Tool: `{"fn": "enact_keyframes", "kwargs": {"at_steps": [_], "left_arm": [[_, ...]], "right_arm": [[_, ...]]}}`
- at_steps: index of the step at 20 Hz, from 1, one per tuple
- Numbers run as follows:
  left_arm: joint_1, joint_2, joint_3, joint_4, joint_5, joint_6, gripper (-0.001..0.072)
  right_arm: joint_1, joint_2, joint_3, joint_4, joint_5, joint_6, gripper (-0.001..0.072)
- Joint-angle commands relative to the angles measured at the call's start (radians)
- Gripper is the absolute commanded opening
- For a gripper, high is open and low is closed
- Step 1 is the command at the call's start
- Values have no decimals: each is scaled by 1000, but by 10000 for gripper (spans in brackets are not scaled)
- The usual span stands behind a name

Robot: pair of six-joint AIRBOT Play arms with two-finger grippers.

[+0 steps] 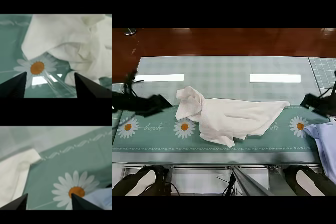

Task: Fold the shirts.

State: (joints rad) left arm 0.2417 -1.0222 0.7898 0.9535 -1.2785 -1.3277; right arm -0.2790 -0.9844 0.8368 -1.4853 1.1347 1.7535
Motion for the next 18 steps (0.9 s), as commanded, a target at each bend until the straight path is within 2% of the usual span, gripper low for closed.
{"fn": "enact_keyframes", "kwargs": {"at_steps": [1, 3, 5, 8, 11, 12, 13, 15, 18], "left_arm": [[-51, 61, -302, -290, 12, 178, 703], [-145, 60, -412, -426, 124, 265, 703], [-247, 51, -445, -462, 289, 272, 703], [-410, 6, -428, -507, 470, 272, 703], [-546, -59, -386, -532, 566, 273, 694], [-569, -84, -364, -532, 560, 288, 452], [-577, -100, -342, -532, 537, 308, 32], [-563, -105, -296, -527, 486, 343, 19], [-478, -105, -216, -527, 393, 348, 18]], "right_arm": [[-50, 98, -268, 243, -48, -132, 619], [-8, 116, -367, 335, -70, -179, 618], [41, 115, -402, 345, -89, -173, 619], [90, 115, -404, 363, -122, -149, 619], [89, 115, -404, 409, -158, -145, 618], [89, 115, -404, 420, -172, -142, 619], [89, 115, -401, 431, -186, -142, 619], [89, 114, -385, 431, -229, -134, 619], [89, 108, -334, 428, -320, -116, 618]]}}
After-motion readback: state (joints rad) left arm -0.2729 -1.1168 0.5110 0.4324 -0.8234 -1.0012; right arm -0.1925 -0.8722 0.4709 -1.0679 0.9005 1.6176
